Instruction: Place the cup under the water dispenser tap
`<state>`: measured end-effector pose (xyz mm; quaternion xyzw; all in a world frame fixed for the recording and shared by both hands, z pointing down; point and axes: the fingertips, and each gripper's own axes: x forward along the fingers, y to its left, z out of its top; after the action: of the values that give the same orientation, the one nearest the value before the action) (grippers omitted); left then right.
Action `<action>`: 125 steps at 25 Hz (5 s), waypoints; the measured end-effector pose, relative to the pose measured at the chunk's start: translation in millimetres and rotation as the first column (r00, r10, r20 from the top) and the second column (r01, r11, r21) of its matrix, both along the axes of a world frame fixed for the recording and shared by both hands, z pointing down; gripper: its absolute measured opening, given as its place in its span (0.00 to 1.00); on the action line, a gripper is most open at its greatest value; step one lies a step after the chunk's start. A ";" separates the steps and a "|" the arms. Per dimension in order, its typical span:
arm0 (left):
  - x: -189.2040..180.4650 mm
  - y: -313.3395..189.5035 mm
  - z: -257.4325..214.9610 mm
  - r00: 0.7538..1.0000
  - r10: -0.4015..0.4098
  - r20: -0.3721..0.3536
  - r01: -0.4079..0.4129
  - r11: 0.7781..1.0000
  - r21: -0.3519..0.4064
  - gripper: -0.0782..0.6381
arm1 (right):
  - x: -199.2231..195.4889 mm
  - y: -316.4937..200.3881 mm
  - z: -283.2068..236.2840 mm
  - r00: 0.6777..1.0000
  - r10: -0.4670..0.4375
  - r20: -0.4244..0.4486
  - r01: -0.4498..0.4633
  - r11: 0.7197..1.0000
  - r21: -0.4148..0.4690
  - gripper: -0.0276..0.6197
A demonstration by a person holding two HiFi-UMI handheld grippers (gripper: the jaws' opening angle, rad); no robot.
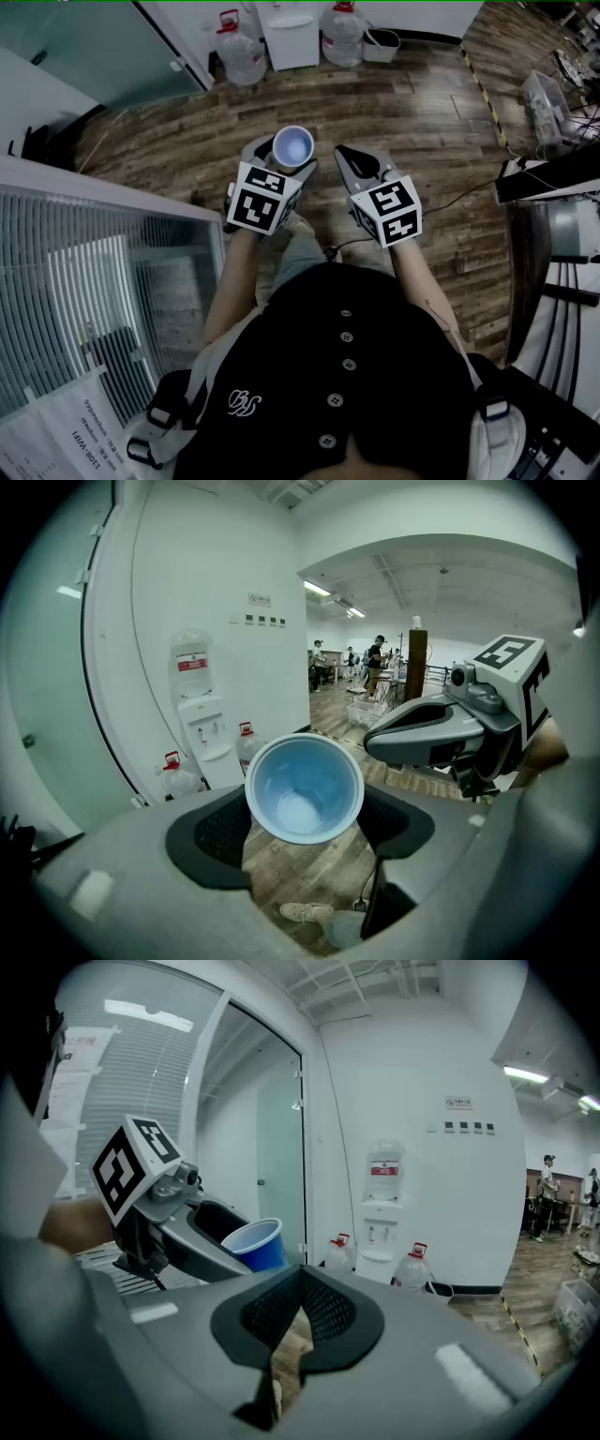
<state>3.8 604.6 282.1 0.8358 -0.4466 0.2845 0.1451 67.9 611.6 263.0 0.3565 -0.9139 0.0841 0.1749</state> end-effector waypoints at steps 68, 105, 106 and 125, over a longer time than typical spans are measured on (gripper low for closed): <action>-90.3 -387.5 31.5 1.000 0.005 -0.003 -0.005 0.999 -0.032 0.61 | -83.5 -395.4 24.1 0.997 0.045 0.064 -0.043 0.999 -0.031 0.04; -84.1 -636.7 67.5 0.996 0.074 0.040 -0.067 0.986 -0.149 0.61 | -76.0 -644.4 66.2 0.995 0.093 0.039 -0.085 0.981 -0.172 0.04; -86.7 -642.5 67.5 0.996 0.083 0.042 -0.076 0.986 -0.150 0.61 | -79.3 -650.6 66.0 0.994 0.102 0.042 -0.093 0.981 -0.173 0.04; -115.1 -719.1 80.5 0.951 0.307 0.038 -0.296 0.938 -0.178 0.61 | -111.6 -733.9 63.2 0.950 0.311 0.038 -0.301 0.941 -0.156 0.04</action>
<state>-111.4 -114.6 362.5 0.8691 -0.2917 0.3678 0.1559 -43.7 -122.3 326.3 0.4774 -0.8436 0.1892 0.1571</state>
